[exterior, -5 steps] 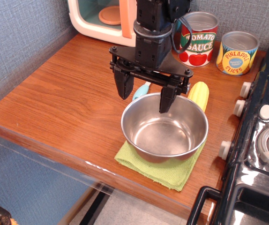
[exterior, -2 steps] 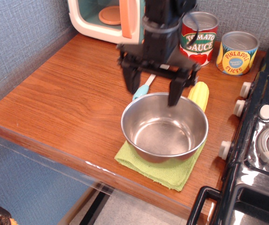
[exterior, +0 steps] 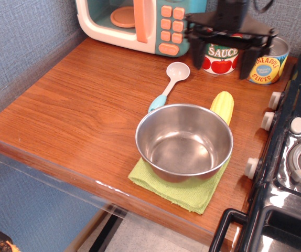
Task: Place the banana in front of the microwave.
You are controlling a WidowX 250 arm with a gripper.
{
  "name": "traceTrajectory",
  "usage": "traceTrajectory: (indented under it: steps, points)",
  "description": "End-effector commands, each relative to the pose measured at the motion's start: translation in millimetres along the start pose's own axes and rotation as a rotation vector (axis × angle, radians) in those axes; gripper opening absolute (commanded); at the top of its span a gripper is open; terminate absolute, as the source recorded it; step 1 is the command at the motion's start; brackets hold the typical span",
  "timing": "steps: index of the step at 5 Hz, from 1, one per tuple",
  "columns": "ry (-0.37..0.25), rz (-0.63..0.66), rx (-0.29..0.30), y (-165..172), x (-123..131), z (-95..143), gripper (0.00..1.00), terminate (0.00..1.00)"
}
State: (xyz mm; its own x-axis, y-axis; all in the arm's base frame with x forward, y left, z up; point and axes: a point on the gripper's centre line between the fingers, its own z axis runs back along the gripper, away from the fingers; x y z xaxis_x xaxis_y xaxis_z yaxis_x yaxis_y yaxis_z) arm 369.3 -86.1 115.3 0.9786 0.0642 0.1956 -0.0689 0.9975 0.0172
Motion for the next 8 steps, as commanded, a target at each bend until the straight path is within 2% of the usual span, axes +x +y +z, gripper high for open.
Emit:
traceTrajectory:
  steps: [1,2,3,4,5,6,7,8]
  points:
    - [0.086,0.004,0.052,-8,15,-42,1.0,0.0]
    - [0.17,-0.013,0.111,3,-7,-70,1.0,0.0]
    - [0.238,0.008,0.138,11,-28,-96,1.0,0.0]
    - [0.246,0.032,0.113,9,-36,-104,1.0,0.0]
    - [0.195,0.034,0.094,8,-35,-99,0.0,0.0]
    - [0.132,0.038,0.082,12,-28,-89,0.0,0.0]
    - [0.048,0.056,0.041,17,-9,-70,0.0,0.0]
    - [-0.134,0.101,-0.028,24,27,-30,0.0,0.0]
